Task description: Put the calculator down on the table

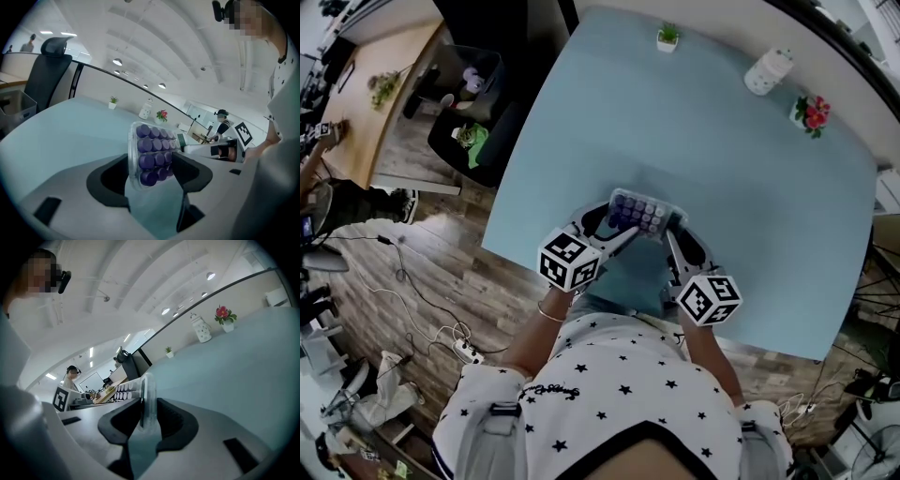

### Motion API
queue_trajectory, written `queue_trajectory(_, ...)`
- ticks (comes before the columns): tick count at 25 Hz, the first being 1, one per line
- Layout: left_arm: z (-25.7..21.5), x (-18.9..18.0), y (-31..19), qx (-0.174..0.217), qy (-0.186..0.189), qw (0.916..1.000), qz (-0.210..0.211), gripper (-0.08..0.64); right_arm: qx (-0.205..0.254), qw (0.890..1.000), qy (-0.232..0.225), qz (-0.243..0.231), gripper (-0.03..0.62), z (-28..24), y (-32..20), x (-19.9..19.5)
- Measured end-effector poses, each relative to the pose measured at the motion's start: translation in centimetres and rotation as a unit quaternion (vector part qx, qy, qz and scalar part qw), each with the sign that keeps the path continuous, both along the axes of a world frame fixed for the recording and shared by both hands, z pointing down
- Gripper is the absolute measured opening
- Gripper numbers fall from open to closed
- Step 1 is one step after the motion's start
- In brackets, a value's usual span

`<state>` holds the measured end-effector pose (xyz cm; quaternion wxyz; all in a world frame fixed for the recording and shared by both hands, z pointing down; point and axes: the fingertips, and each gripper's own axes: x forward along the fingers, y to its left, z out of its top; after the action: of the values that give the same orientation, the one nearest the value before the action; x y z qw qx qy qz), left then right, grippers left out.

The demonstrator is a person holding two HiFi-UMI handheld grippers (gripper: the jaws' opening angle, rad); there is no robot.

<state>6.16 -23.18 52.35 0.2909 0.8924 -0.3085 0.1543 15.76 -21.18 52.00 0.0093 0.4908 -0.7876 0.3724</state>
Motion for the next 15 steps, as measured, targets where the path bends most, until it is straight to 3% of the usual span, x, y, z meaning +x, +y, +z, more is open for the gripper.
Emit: queue_trajectory(15,3.9,0.1,-1.4,-0.041,-0.043,0.9982,-0.006,0.299,-0.048,0.999,0.014,-0.009,0.094,3.3,-1.1,0.1)
